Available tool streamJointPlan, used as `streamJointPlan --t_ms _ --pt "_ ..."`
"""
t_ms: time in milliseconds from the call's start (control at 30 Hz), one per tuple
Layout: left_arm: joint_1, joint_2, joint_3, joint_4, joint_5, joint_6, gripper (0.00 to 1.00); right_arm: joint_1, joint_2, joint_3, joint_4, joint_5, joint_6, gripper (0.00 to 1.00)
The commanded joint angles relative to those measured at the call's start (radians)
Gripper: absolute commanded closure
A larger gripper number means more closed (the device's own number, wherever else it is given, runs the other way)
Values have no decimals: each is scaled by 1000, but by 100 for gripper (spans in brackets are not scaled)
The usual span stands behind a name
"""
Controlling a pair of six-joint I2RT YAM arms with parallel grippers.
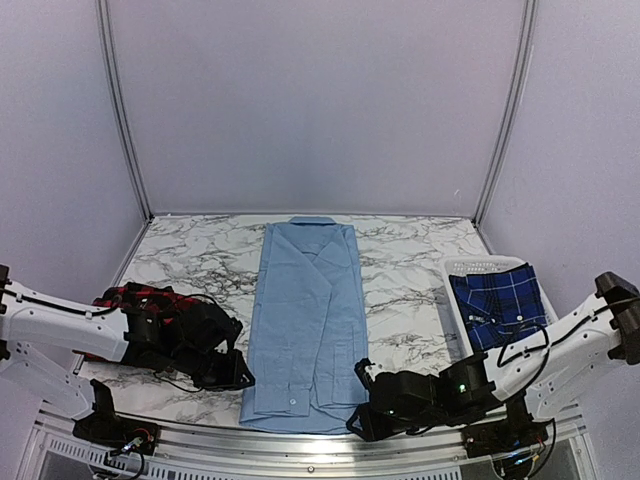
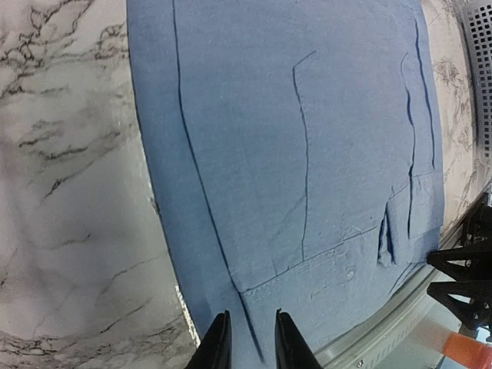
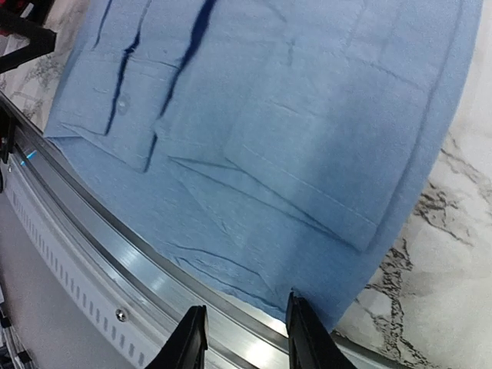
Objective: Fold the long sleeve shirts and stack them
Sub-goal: Pick up the rectangle-folded shirt from the center of the board.
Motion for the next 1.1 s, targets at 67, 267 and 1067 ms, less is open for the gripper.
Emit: streamJointPlan --t_ms 67,267,1067 --pt "-52 -43 -47 -23 -55 -89 79 25 -4 -103 81 47 167 66" --pt "-54 -77 -61 -43 -56 -89 79 28 -8 -69 49 36 149 66" --pt "-51 -81 -116 -60 23 -44 55 -189 -272 -216 172 -66 79 51"
